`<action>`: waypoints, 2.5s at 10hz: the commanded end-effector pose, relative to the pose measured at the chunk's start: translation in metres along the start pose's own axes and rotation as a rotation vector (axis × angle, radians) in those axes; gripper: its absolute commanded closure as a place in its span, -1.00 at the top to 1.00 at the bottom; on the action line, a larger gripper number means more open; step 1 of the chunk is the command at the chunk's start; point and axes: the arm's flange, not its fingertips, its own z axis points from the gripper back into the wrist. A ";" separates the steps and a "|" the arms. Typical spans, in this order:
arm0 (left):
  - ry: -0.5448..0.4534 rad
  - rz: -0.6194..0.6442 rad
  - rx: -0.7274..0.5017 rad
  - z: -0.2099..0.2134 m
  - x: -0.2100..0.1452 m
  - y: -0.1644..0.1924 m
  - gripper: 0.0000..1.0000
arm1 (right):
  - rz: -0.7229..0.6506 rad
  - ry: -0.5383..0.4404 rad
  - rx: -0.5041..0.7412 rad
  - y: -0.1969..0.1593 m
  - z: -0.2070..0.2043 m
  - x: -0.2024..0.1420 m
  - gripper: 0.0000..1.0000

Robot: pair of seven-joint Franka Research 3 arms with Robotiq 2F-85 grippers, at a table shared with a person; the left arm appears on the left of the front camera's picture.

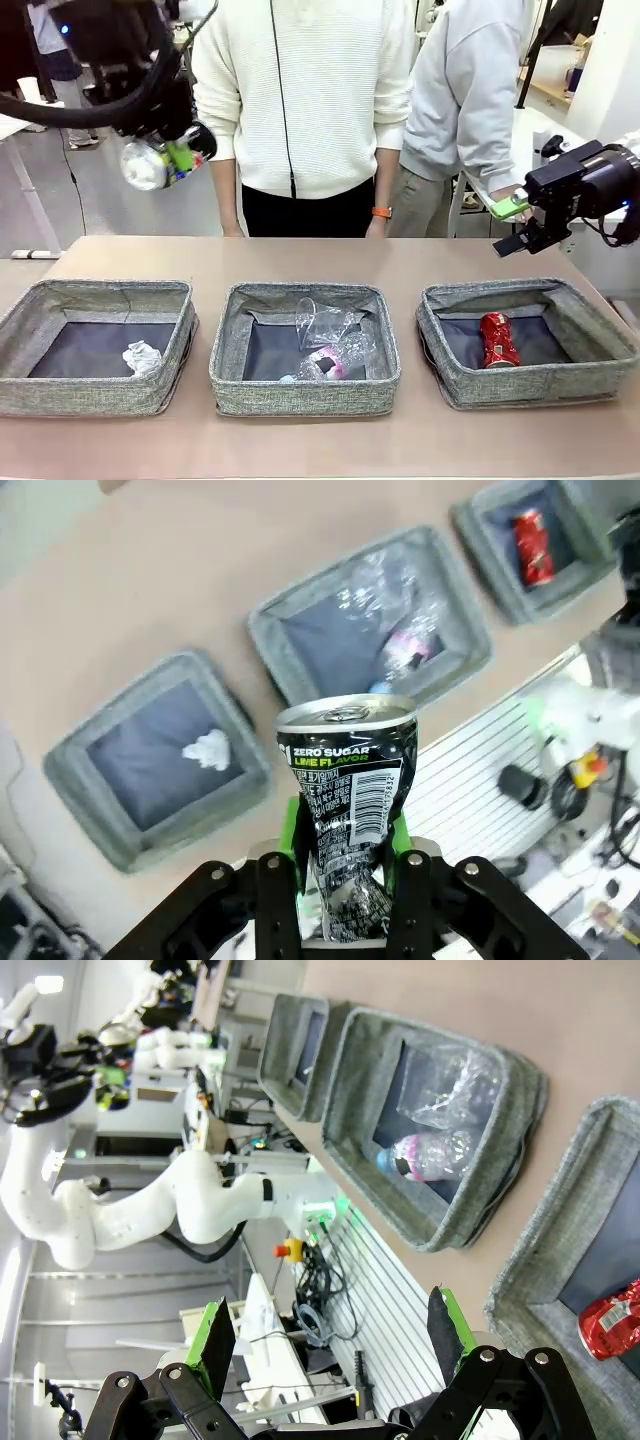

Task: Sort the waste into the appropriate baskets.
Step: Pick up the waste item pointed out by the person.

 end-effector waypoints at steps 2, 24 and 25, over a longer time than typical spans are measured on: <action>-0.029 0.128 -0.064 0.024 0.027 -0.053 -0.28 | -0.014 -0.002 -0.012 0.002 -0.001 0.000 1.00; 0.104 0.231 -0.031 0.032 0.105 -0.115 -0.28 | -0.014 -0.002 -0.012 0.002 -0.001 0.000 1.00; 0.104 0.231 -0.031 0.032 0.105 -0.115 -0.28 | -0.014 -0.002 -0.012 0.002 -0.001 0.000 1.00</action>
